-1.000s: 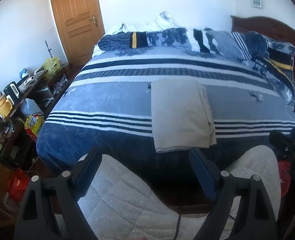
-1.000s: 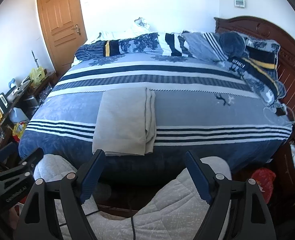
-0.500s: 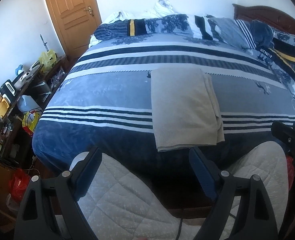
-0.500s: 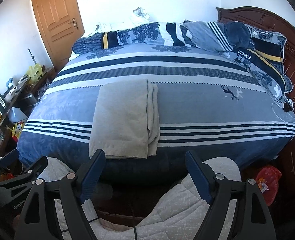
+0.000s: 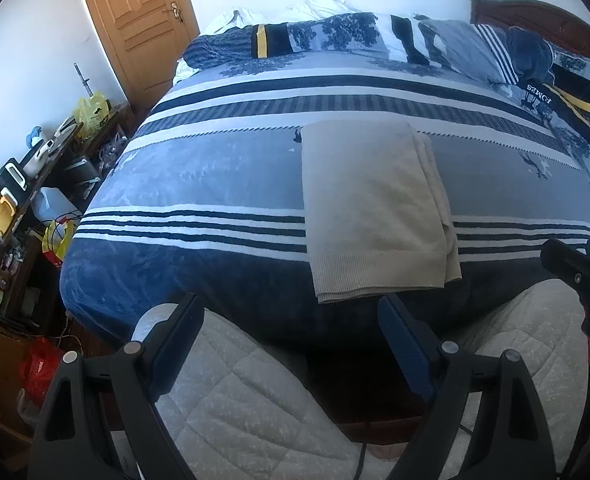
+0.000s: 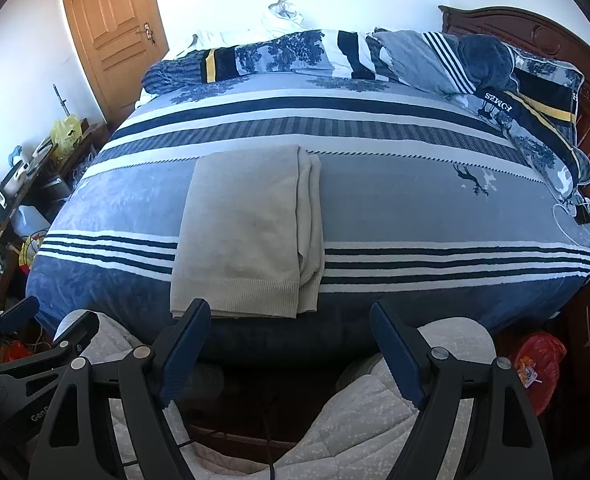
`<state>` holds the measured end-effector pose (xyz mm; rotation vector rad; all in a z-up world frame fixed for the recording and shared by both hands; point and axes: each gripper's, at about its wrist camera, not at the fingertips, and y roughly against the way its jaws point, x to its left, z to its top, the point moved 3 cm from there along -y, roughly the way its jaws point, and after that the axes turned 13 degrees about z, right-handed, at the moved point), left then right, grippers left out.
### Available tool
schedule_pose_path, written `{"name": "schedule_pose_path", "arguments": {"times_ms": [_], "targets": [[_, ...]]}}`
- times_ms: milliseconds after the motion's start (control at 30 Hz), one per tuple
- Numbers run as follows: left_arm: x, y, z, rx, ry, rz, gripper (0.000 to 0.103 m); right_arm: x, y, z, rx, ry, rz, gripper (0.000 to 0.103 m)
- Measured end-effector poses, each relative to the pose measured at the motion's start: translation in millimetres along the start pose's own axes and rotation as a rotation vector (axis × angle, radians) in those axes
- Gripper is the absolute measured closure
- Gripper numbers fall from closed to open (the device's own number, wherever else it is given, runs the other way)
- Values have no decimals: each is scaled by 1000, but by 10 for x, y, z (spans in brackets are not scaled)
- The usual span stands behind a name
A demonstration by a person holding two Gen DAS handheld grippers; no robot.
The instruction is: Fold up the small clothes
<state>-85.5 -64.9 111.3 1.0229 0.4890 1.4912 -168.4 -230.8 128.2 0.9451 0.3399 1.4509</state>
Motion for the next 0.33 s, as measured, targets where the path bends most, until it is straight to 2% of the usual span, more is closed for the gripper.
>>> {"name": "schedule_pose_path", "arguments": {"times_ms": [200, 267, 333], "targets": [[-57, -135, 82, -6, -3, -5, 15, -43, -145, 67, 8, 7, 3, 18], [-100, -241, 159, -10, -4, -43, 15, -72, -241, 89, 12, 9, 7, 18], [-122, -454, 280, 26, 13, -105, 15, -145, -413, 164, 16, 21, 36, 16]]}}
